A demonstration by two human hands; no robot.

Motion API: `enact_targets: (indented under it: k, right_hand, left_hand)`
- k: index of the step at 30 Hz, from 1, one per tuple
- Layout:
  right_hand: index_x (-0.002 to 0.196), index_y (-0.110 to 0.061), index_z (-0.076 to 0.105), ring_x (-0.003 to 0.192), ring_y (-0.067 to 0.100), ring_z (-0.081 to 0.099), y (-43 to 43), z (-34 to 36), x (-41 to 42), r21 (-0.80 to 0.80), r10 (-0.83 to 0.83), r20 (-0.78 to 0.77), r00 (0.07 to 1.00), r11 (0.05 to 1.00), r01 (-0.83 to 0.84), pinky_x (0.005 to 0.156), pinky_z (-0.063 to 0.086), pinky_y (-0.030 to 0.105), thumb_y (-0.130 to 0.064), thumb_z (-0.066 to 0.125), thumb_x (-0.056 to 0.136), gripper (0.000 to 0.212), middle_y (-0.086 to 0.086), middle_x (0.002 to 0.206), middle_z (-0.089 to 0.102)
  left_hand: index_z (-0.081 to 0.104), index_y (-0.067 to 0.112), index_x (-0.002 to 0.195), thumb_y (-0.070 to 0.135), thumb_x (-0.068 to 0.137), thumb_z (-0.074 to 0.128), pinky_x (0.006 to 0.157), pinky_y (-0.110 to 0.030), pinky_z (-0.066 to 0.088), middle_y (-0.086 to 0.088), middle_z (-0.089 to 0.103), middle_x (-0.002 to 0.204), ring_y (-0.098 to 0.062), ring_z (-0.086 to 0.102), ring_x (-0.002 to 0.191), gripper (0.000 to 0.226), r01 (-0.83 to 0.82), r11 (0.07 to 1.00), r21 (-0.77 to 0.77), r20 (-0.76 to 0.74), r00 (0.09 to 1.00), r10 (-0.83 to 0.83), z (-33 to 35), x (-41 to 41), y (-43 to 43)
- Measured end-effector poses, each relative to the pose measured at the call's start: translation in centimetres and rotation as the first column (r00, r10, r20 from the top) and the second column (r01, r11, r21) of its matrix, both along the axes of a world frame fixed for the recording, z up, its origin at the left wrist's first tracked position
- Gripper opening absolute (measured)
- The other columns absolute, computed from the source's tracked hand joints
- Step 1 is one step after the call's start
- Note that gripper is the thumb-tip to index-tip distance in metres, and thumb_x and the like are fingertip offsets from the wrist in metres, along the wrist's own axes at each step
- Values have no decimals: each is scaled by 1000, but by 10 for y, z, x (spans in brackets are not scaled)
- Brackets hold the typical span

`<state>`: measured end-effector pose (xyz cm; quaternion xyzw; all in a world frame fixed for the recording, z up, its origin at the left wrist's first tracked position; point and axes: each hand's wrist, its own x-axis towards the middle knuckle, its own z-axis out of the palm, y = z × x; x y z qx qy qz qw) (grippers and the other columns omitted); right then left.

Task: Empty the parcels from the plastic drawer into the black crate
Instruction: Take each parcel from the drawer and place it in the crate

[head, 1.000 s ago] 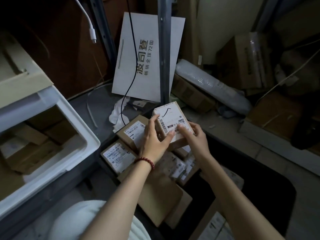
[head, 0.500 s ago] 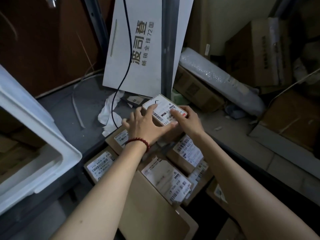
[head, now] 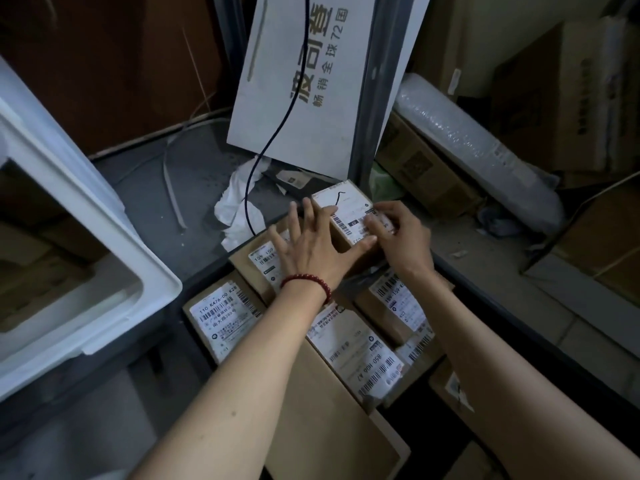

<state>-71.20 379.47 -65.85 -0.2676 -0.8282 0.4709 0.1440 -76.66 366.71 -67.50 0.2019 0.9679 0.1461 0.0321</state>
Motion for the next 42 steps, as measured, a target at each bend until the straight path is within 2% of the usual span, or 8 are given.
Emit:
enact_targets:
  k: [3,6,10,16,25,29,37,42]
  right_hand:
    - [130,-19,56,106,15,56,-3,12,1,165,86,53,995,982,-93,85,47,24,-33,60,94,39,5,123,60]
    - [135,-22,50,117,26,52,-4,30,2,402,92,194,977,901,-164,96,46,43,-44,55,93,47,7,130,55]
    - [139,-27,45,127,28,45,-19,55,13,538,100,262,960,811,-232,101,39,44,-52,50,92,53,5,140,50]
    - [136,-27,46,128,28,44,-71,82,39,548,177,304,936,771,-324,102,35,43,-54,49,91,53,5,139,50]
    - [134,-30,49,129,25,42,-191,123,79,504,393,233,890,734,-456,102,35,42,-57,47,91,51,1,139,50]
    - [134,-29,50,128,27,44,-247,140,90,498,495,255,831,669,-552,100,36,44,-57,44,93,50,4,138,51]
    - [144,-23,39,131,31,42,-363,146,98,445,672,341,657,500,-743,102,38,45,-61,43,92,65,8,146,41]
    - [148,-19,33,137,31,33,-402,124,99,391,696,376,612,480,-785,106,37,47,-60,42,94,68,11,150,34]
  left_hand:
    - [20,36,146,87,74,13,110,-61,4,-7,14,160,-30,1,147,89,16,999,-52,-63,998,-20,8,0,-15]
    - [23,34,147,76,83,26,110,-58,14,-3,21,158,-30,10,146,76,25,998,-62,-129,991,-33,19,7,-34]
    - [30,29,146,65,86,36,107,-51,24,1,32,153,-26,25,141,71,-10,998,-67,-194,981,-3,42,22,-56]
    - [40,26,138,61,88,40,102,-45,29,1,46,142,-24,38,131,61,-66,995,-74,-190,980,51,85,54,-99]
    - [50,27,127,55,88,45,96,-43,32,-1,55,130,-27,47,120,48,-212,968,-135,-180,966,186,135,113,-216]
    - [49,29,127,55,87,47,96,-43,33,0,55,129,-26,47,121,48,-307,942,-139,-236,933,270,137,145,-281]
    - [49,30,127,52,87,47,95,-40,35,2,55,131,-23,48,121,46,-530,843,-94,-138,846,516,141,189,-411]
    - [44,27,132,48,90,49,91,-36,41,1,53,132,-24,51,117,47,-612,784,-102,-20,790,613,126,204,-470]
